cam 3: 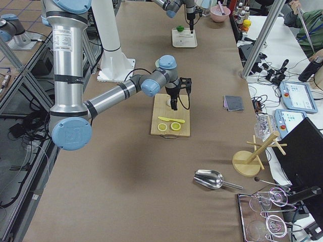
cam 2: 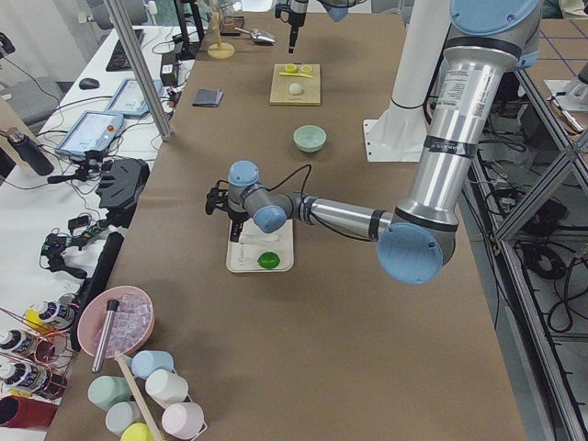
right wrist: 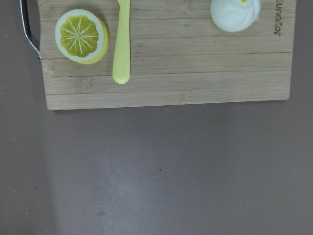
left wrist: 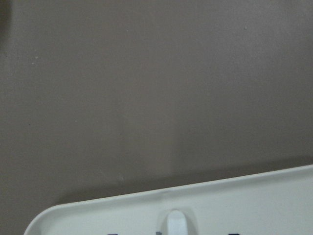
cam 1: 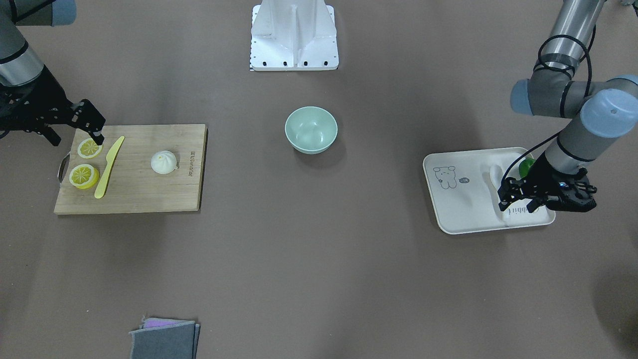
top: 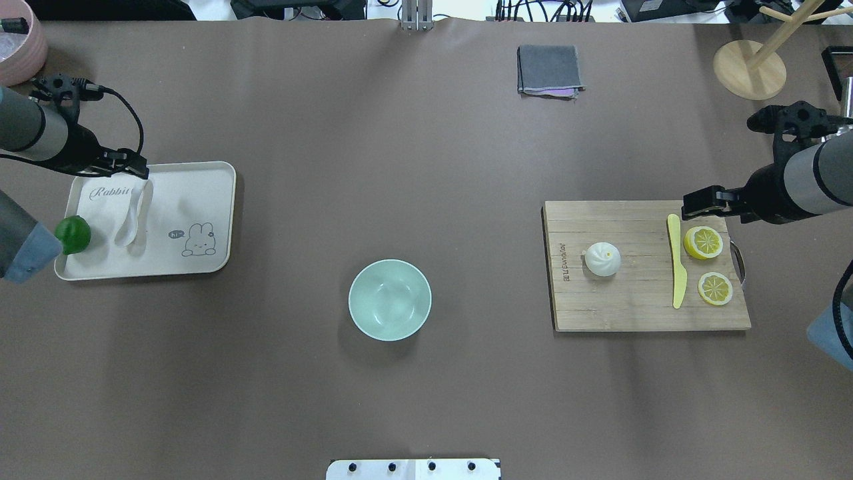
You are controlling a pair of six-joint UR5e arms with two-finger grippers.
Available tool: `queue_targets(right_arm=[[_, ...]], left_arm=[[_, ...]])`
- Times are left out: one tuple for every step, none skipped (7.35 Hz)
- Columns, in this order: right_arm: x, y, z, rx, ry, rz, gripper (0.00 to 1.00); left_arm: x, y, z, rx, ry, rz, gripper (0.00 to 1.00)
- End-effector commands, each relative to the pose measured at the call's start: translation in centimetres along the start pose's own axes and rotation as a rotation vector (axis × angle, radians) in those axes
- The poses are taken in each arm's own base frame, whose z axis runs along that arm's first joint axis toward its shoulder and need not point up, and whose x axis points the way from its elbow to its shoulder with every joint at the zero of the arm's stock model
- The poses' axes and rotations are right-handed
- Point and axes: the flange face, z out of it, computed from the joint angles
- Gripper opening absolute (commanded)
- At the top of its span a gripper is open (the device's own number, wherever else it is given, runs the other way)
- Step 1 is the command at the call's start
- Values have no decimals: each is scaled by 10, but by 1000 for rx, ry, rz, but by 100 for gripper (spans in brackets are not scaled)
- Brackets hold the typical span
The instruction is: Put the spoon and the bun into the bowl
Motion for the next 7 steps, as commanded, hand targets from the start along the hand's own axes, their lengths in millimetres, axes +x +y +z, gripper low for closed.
queue_targets(right_arm=[[0, 0, 2, 4, 6, -2, 100], [-1, 1, 2, 3, 6, -3, 100], [0, 1, 2, 4, 7, -1, 100], [0, 0, 2, 8, 9, -3, 100], [0, 1, 3, 8, 13, -3, 100], [1, 0, 2, 9, 13, -2, 100], [1, 0, 2, 9, 13, -2, 100]], left_arm=[[-8, 12, 24, -2, 13, 3, 71], [-8, 15, 26, 3, 24, 7, 70], [-9, 17, 26, 3, 24, 4, 67], [-5, 16, 22, 11, 33, -40, 61], [-2, 19, 23, 24, 57, -42, 55], [0, 22, 26, 22, 63, -36, 48], [0, 24, 28, 18, 60, -35, 42]])
